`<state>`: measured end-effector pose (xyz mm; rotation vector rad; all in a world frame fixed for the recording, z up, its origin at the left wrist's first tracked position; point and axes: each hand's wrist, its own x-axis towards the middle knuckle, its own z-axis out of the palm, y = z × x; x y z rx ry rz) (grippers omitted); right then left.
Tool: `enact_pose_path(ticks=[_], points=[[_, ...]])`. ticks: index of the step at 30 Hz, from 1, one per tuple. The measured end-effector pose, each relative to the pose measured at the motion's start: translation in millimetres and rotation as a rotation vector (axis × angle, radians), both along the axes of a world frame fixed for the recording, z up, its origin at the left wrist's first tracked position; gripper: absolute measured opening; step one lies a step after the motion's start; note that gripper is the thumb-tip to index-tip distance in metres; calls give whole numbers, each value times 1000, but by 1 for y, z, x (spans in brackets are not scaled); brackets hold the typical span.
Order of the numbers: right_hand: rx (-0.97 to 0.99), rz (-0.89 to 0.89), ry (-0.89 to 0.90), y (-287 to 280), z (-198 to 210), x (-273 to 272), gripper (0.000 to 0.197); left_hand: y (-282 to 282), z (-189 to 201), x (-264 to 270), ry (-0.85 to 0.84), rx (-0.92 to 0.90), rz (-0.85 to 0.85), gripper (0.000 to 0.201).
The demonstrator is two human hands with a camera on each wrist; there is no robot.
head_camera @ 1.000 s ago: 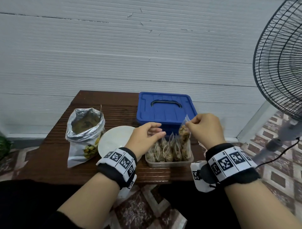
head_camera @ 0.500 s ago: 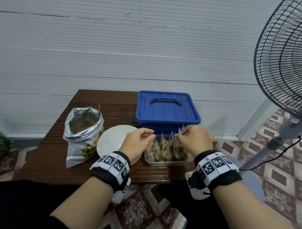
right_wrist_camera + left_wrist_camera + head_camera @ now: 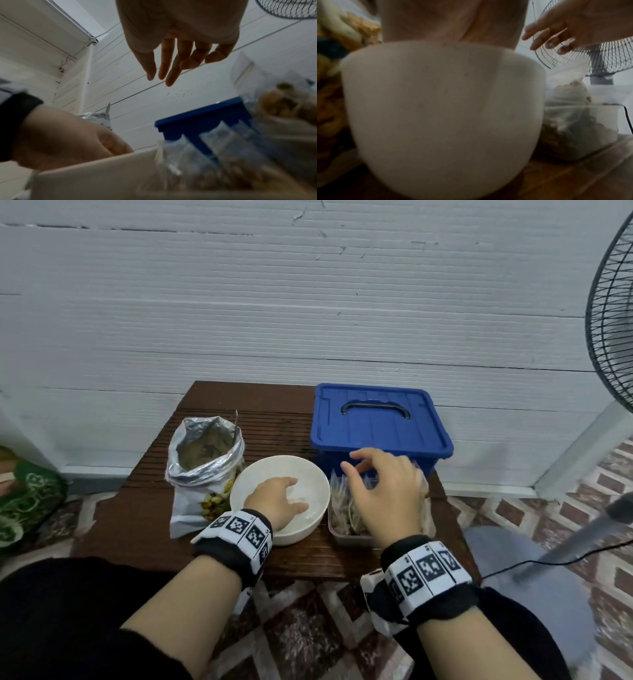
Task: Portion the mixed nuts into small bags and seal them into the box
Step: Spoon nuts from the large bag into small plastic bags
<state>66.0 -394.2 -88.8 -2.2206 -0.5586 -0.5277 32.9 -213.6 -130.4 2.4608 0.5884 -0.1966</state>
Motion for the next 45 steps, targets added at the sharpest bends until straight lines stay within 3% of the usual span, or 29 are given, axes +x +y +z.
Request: enact_pose_path(ticks=[5, 11, 14, 23, 30, 34, 40, 43, 45], points=[[-14, 83, 0, 11, -21, -10, 25, -4, -2, 1, 143, 128, -77, 70], [-93, 92, -5, 16, -33, -13, 20, -4, 4, 5, 160, 238, -24, 38], [-128, 76, -11, 15, -35, -14, 17, -4, 6, 4, 47, 202, 62, 15], [-201, 71, -20, 12, -40, -16, 19, -5, 10, -2, -85, 92, 92, 13], [-209, 71, -20, 12, -40, -18, 21, 1, 14, -7, -362, 16, 100, 9], [-218, 75, -3, 14, -41, -18, 38, -5, 25, -12, -550, -207, 103, 6], [-196, 107, 46, 16, -37, -19, 67, -11, 37, -11, -646, -545, 117, 15], [-128, 122, 72, 18, -37, -21, 64, -17, 41, -12, -648, -646, 137, 27], [-67, 121, 107, 17, -37, -21, 51, -20, 44, -12, -657, -680, 141, 31]])
